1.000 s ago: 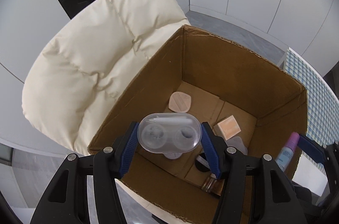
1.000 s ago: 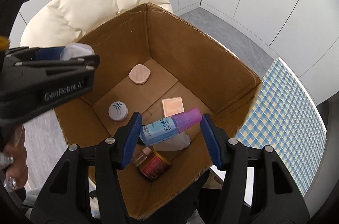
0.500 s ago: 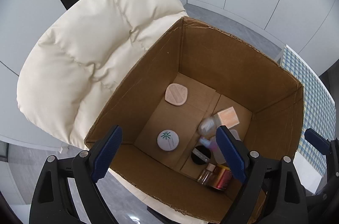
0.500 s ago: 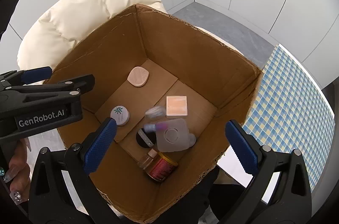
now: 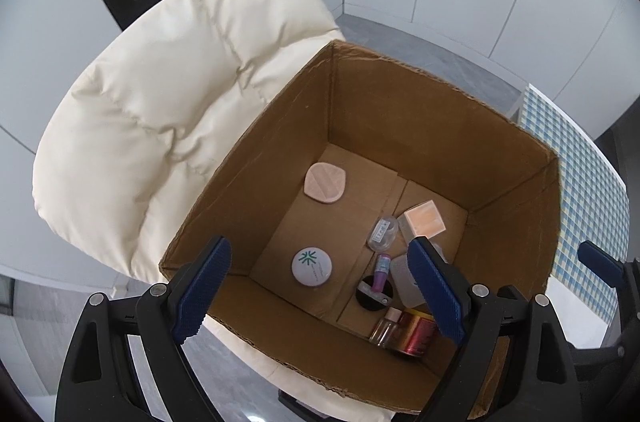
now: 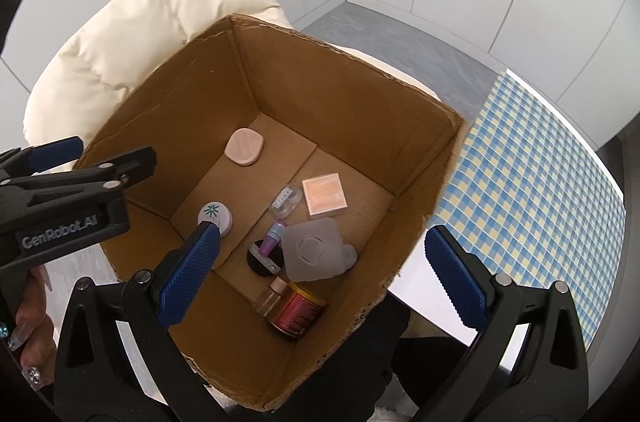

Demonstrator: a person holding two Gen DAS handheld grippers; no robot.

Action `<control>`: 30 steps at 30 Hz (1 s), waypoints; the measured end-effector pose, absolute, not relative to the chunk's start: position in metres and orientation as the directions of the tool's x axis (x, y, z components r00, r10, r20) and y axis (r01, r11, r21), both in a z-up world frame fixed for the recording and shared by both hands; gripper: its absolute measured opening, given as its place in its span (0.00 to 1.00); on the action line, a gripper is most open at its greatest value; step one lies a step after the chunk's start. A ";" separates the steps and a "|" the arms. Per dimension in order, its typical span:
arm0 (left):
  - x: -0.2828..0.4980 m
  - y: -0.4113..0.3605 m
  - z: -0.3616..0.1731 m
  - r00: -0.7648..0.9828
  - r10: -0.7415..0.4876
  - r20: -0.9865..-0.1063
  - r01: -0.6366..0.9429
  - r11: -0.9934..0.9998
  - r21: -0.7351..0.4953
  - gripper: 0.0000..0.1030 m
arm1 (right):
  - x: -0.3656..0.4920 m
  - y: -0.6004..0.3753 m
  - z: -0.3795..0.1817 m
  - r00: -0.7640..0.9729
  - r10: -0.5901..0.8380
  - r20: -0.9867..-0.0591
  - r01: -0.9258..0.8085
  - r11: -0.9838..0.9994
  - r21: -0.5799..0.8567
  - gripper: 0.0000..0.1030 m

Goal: Organize objects

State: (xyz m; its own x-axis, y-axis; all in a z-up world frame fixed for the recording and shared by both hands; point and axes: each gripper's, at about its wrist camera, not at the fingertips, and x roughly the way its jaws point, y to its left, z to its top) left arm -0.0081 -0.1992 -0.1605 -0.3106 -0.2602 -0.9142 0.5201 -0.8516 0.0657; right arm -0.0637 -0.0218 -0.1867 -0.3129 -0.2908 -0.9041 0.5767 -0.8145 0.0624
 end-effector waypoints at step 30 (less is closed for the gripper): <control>0.038 -0.069 -0.023 -0.470 -0.146 -0.871 0.194 -0.979 0.060 0.95 | 0.011 0.134 -0.059 -0.444 -0.129 -0.887 0.168 -0.984 0.059 1.00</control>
State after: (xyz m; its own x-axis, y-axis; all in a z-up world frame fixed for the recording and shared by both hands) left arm 0.0376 -0.0691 -0.0228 -0.4699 -0.1463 -0.8705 0.1944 -0.9791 0.0596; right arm 0.0109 0.1344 -0.0594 -0.4438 -0.1286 -0.8869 0.1682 -0.9840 0.0585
